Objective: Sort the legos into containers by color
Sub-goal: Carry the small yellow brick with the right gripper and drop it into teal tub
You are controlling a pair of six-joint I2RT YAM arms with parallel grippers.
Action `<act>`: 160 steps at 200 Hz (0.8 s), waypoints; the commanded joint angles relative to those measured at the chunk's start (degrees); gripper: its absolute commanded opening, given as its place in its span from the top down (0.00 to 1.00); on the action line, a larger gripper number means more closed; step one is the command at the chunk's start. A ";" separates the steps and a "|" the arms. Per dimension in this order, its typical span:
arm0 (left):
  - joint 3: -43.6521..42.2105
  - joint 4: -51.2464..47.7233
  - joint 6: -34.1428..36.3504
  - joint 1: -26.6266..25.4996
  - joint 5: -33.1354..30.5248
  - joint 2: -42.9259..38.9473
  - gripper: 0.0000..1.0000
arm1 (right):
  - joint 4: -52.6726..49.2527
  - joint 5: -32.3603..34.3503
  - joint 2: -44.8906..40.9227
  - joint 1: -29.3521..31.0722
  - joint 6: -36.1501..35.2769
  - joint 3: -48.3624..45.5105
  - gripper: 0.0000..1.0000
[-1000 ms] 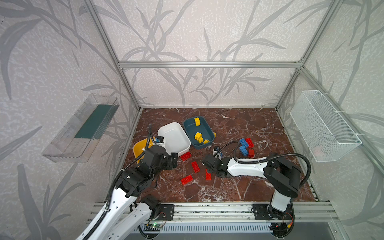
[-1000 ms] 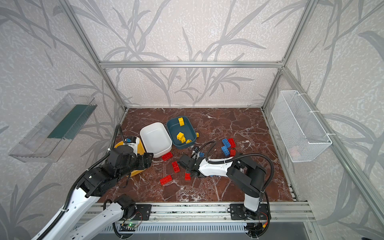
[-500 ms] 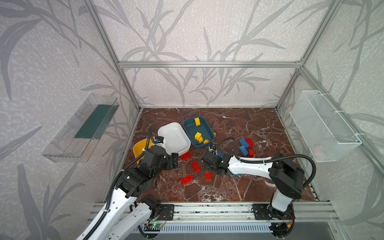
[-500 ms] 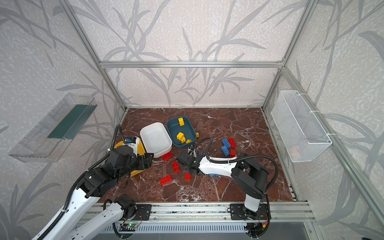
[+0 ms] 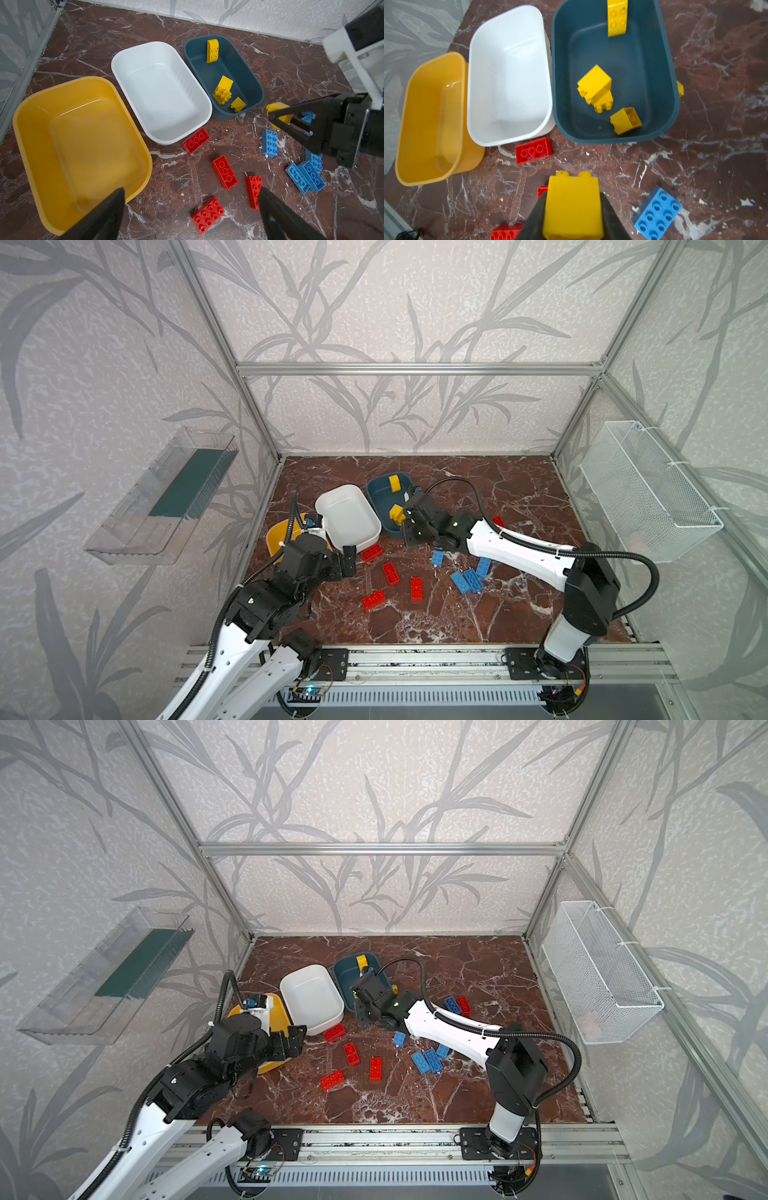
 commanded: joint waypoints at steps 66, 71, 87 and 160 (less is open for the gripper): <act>-1.04 -0.41 0.47 0.08 -0.84 -0.56 0.01 | -6.31 -8.22 15.40 -7.69 -6.15 16.83 0.73; -1.10 -0.29 0.53 0.08 -0.86 -0.51 0.01 | -6.68 -8.23 16.29 -7.97 -6.20 17.80 0.73; -1.10 -0.33 0.53 0.13 -0.86 -0.31 0.01 | -7.33 -8.56 18.73 -8.88 -6.20 20.32 0.72; -1.11 -0.29 0.66 0.47 -0.68 0.45 0.01 | -8.39 -10.70 23.63 -10.87 -6.46 25.04 0.53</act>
